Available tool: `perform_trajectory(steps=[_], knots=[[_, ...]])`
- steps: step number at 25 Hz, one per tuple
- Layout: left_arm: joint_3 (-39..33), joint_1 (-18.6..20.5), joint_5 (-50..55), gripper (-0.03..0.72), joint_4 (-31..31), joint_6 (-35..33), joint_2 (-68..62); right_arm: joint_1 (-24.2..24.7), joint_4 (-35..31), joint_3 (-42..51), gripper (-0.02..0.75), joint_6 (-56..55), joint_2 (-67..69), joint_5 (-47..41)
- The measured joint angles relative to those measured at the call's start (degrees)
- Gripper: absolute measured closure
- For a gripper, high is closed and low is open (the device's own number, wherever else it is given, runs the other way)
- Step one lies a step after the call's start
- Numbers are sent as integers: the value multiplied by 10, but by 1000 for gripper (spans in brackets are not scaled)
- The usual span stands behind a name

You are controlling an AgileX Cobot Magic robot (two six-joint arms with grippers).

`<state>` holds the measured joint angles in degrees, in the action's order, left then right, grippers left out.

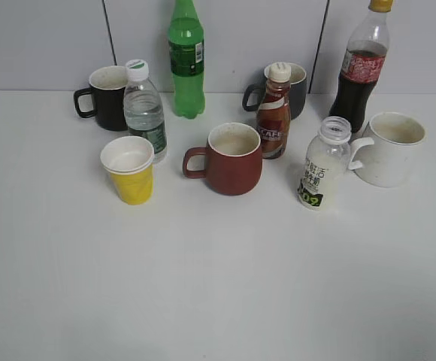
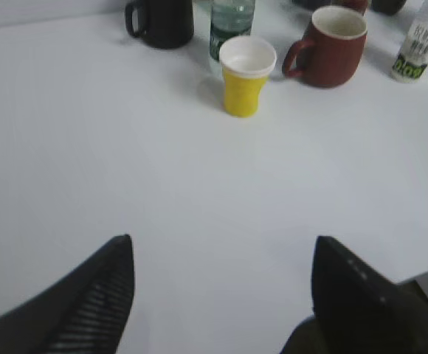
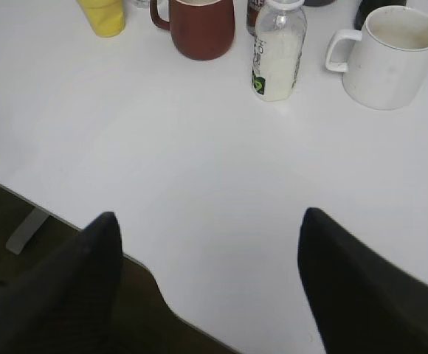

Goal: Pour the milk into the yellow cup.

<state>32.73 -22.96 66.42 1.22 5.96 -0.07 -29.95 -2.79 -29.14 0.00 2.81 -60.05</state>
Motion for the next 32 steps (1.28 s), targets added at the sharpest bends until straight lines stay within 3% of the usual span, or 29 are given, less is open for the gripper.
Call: perform_trajectory(steps=[5, 21, 24, 26, 28, 29, 32], knots=[[-20, 0, -53, 121, -4, -3, 5, 0, 0, 1, 183, 0, -7, 3], [-21, 0, -59, 121, -4, -4, 5, 0, 0, 1, 184, 0, -7, 4], [-21, 10, -59, 121, -5, -4, 5, 27, 0, 1, 184, 0, -7, 4], [-21, 66, -59, 121, -5, -4, 5, 76, 0, 1, 184, 0, -7, 4], [-21, 82, -59, 121, -5, -4, 5, 139, 0, 1, 184, 0, -7, 4], [-21, 130, -59, 121, -5, -4, 5, 169, 0, 1, 184, 0, -7, 4], [-21, 183, -59, 121, -5, -4, 5, 234, 0, 1, 184, 0, -7, 4]])
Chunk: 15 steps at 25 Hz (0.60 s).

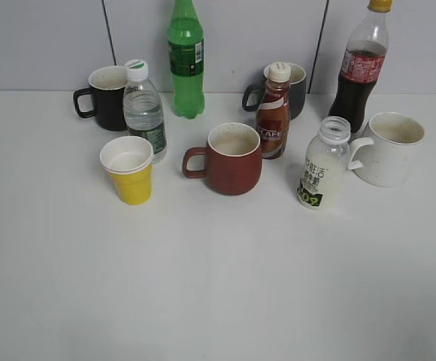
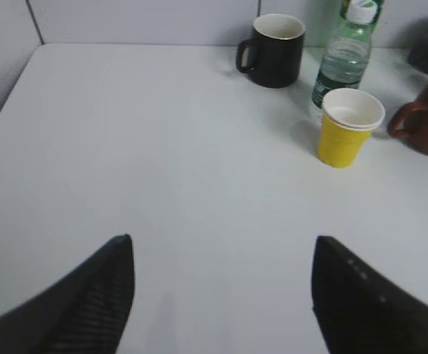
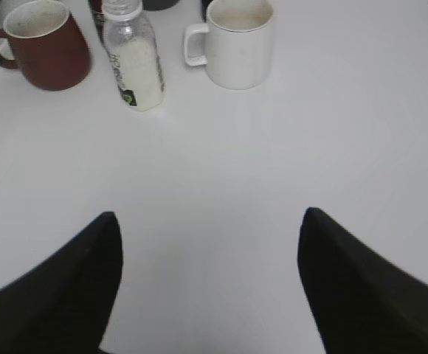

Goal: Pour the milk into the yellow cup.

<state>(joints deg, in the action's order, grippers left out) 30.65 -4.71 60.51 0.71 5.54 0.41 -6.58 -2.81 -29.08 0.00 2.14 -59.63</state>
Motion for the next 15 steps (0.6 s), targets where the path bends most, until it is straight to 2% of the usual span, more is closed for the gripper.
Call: perform_trajectory(steps=[4, 15], knots=[[0, 24, -1, 121, 0, 0, 0, 33, 0, 0, 184, 0, 0, 0], [0, 26, -1, 121, 0, 0, 0, 36, -4, 0, 184, 0, -26, 0]])
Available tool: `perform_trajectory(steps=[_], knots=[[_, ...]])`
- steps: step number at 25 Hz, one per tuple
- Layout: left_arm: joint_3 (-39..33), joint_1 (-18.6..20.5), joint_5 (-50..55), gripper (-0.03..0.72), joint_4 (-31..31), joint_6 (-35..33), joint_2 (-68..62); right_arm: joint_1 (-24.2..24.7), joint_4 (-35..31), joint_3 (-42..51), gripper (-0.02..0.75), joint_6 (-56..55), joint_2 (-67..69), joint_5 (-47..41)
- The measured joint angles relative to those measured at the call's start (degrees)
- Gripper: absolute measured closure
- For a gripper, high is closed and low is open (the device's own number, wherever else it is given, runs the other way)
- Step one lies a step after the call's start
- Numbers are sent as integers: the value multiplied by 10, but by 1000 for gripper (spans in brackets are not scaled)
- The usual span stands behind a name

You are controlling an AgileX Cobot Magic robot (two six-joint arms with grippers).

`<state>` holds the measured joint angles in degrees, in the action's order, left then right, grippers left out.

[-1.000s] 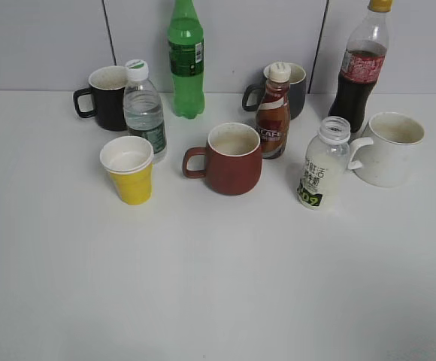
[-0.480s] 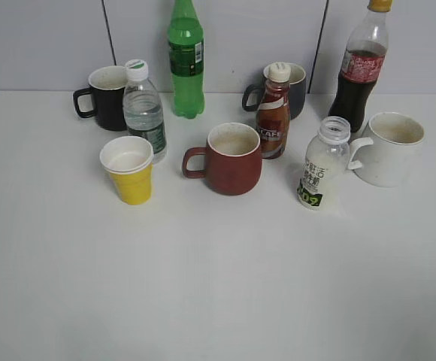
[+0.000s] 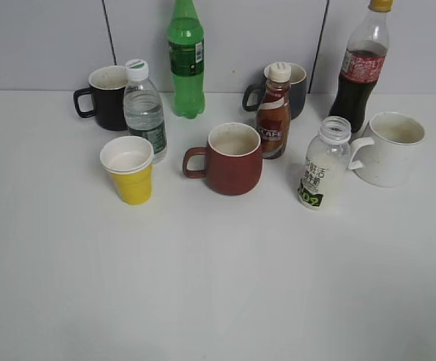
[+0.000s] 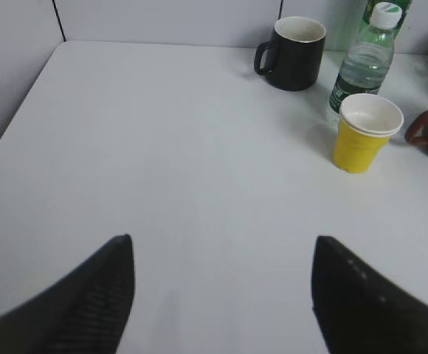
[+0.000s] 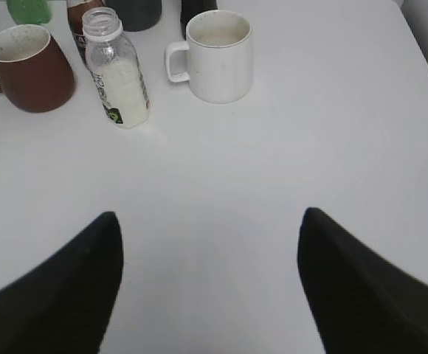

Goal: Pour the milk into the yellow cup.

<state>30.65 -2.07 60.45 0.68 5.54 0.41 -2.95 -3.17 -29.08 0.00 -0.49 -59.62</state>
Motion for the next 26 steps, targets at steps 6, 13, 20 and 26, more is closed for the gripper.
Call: perform_trajectory(steps=[6, 13, 20, 26], knots=[[0, 0, 0, 121, 0, 0, 0, 0, -1, 0, 184, 0, 0, 0], [0, 0, 0, 121, 0, 0, 0, 0, -1, 0, 184, 0, -1, 0], [0, 0, 0, 121, 0, 0, 0, 0, -1, 0, 184, 0, -1, 0], [0, 0, 0, 121, 0, 0, 0, 0, -1, 0, 184, 0, -1, 0]])
